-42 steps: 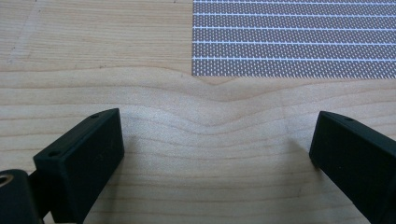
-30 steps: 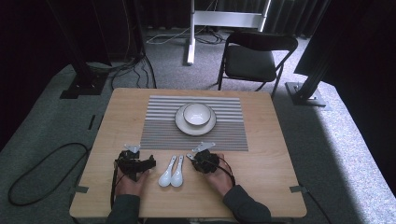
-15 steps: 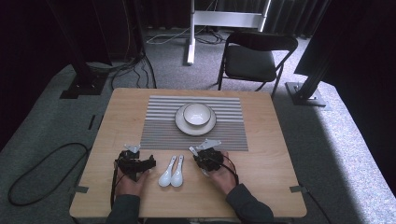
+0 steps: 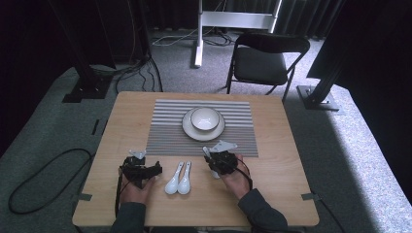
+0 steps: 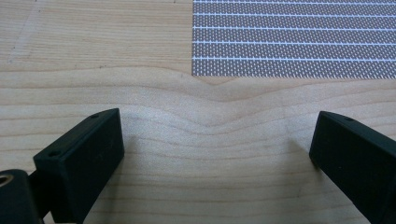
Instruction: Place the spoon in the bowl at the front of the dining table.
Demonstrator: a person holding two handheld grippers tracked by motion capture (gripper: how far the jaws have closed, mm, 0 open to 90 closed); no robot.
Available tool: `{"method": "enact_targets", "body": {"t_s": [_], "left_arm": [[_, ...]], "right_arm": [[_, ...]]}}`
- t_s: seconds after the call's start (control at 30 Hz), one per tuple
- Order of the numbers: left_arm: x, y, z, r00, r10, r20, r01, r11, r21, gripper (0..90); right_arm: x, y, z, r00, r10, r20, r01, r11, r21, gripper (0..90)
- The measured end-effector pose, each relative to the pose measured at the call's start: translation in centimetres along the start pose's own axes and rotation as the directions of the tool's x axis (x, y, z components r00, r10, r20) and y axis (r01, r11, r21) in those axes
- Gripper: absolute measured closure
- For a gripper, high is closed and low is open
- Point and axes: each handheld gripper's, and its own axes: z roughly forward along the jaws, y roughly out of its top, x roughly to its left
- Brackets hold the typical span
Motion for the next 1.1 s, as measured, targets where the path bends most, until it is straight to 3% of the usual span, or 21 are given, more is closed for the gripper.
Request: {"method": "enact_targets", "body": {"t_s": [0.63,1.03,1.1], "left_arm": [[0.0,0.0,0.0,1.0000,0.000,0.000,0.000,1.0000,-0.001,3.3],[0.0,0.0,0.0,1.0000,0.000,0.000,0.000,1.0000,-0.002,3.4],[0.0,0.0,0.0,1.0000,-0.001,0.000,0.001,1.0000,-0.002,3.4]], "right_arm": [[-0.9,1.2,-0.4,0.9999,-0.009,0.012,0.009,0.998,-0.069,75.3],[-2.3,1.9,-0.9,0.9998,0.022,0.003,-0.022,0.995,-0.102,75.3],[-2.8,2.0,-1.0,0.9990,0.040,-0.020,-0.042,0.992,-0.116,75.3]]}}
